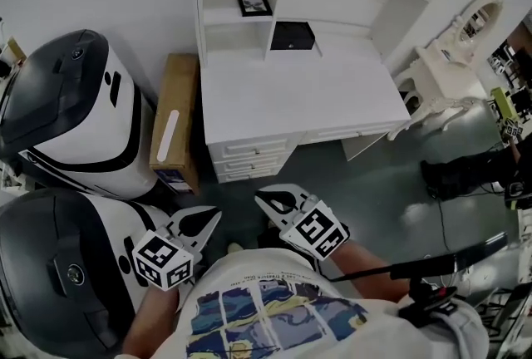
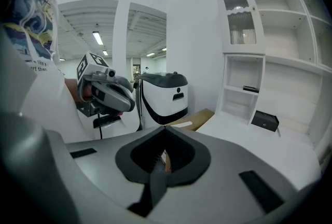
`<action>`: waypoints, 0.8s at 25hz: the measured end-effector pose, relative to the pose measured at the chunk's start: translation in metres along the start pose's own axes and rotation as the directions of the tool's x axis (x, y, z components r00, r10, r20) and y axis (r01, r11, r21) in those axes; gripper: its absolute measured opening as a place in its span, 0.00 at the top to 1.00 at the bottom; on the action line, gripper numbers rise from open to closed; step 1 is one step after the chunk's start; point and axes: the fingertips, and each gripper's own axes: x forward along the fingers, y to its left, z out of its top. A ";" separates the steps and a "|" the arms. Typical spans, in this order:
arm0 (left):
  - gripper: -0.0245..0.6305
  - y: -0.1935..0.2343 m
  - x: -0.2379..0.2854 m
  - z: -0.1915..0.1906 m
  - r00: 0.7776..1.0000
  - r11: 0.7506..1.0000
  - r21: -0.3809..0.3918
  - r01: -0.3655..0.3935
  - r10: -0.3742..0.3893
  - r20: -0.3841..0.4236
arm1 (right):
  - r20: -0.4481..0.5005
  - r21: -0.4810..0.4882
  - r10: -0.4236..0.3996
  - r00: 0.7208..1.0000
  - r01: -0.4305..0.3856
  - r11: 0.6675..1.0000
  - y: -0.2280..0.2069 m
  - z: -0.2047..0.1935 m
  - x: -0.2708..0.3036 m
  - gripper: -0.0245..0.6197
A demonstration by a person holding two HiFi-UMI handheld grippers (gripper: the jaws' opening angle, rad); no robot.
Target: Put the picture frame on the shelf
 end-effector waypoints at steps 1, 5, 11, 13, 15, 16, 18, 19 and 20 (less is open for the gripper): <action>0.94 0.001 -0.001 -0.001 1.000 1.000 -0.001 -0.007 0.007 0.003 | 0.001 -0.005 0.006 1.000 -0.006 1.000 0.000 0.001 0.002 0.92; 0.94 0.001 -0.003 -0.004 1.000 1.000 -0.002 0.002 -0.002 -0.004 | -0.002 -0.001 0.001 1.000 -0.001 1.000 0.005 0.000 0.003 0.92; 0.94 0.004 -0.005 -0.009 1.000 1.000 -0.007 0.014 -0.014 -0.016 | -0.007 0.004 -0.002 1.000 0.002 1.000 0.008 0.000 0.006 0.92; 0.94 0.005 -0.005 -0.009 1.000 1.000 -0.007 0.015 -0.015 -0.018 | -0.008 0.007 -0.002 1.000 0.002 1.000 0.008 0.000 0.007 0.92; 0.94 0.006 -0.005 -0.009 1.000 1.000 -0.008 0.017 -0.017 -0.020 | -0.009 0.008 -0.001 1.000 0.002 1.000 0.008 0.000 0.008 0.92; 0.94 0.006 -0.004 -0.009 1.000 1.000 -0.009 0.017 -0.018 -0.020 | -0.010 0.008 -0.001 1.000 0.001 1.000 0.008 0.000 0.008 0.92; 0.94 0.007 -0.004 -0.009 1.000 1.000 -0.010 0.018 -0.019 -0.021 | -0.012 0.009 -0.001 1.000 0.001 1.000 0.007 0.000 0.010 0.92; 0.94 0.008 -0.004 -0.009 1.000 1.000 -0.011 0.018 -0.019 -0.021 | -0.011 0.008 -0.001 1.000 0.001 1.000 0.007 0.000 0.011 0.92; 0.94 0.009 -0.004 -0.009 1.000 1.000 -0.012 0.018 -0.018 -0.021 | -0.010 0.008 0.000 1.000 0.000 1.000 0.007 0.001 0.012 0.92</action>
